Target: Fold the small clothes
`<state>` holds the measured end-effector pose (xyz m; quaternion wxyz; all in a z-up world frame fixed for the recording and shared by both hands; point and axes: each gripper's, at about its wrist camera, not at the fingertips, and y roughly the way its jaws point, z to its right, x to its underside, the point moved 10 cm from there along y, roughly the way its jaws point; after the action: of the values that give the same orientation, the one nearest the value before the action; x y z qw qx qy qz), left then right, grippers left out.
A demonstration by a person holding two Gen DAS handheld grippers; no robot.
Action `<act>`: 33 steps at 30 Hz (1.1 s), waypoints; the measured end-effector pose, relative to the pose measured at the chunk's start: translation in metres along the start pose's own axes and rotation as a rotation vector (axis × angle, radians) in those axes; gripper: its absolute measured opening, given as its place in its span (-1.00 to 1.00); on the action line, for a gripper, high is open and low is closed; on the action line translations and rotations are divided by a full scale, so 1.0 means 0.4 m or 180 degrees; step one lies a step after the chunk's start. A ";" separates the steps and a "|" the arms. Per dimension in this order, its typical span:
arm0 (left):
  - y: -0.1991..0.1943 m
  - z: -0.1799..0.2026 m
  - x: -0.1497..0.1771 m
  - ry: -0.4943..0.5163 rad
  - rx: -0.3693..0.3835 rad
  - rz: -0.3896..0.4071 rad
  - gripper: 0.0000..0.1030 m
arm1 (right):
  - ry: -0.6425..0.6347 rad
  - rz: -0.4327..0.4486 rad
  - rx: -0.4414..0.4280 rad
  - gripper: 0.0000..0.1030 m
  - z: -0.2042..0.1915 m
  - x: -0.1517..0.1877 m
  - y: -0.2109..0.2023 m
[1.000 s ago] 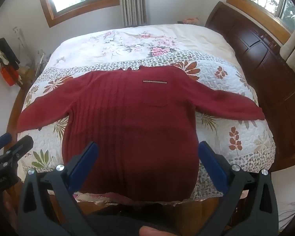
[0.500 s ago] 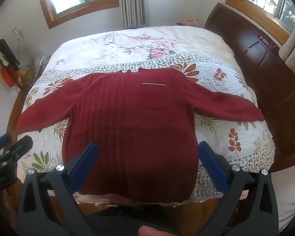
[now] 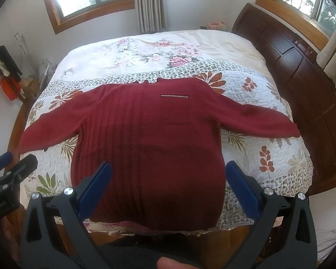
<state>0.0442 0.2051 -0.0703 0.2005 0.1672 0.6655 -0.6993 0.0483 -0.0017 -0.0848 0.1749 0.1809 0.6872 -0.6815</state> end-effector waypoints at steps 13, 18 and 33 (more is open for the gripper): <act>0.001 0.001 -0.003 -0.0006 0.0024 -0.0004 0.93 | 0.0016 -0.0003 0.0021 0.95 0.004 0.000 -0.002; 0.001 0.003 -0.004 -0.0007 0.0028 -0.0004 0.93 | 0.0023 -0.0006 0.0020 0.95 0.006 0.004 -0.002; 0.000 0.008 0.000 -0.0004 0.0029 0.0002 0.93 | 0.0030 -0.0004 0.0016 0.95 0.006 0.008 -0.005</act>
<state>0.0443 0.2019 -0.0700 0.2003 0.1679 0.6621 -0.7024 0.0445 -0.0043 -0.0848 0.1707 0.1842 0.6864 -0.6825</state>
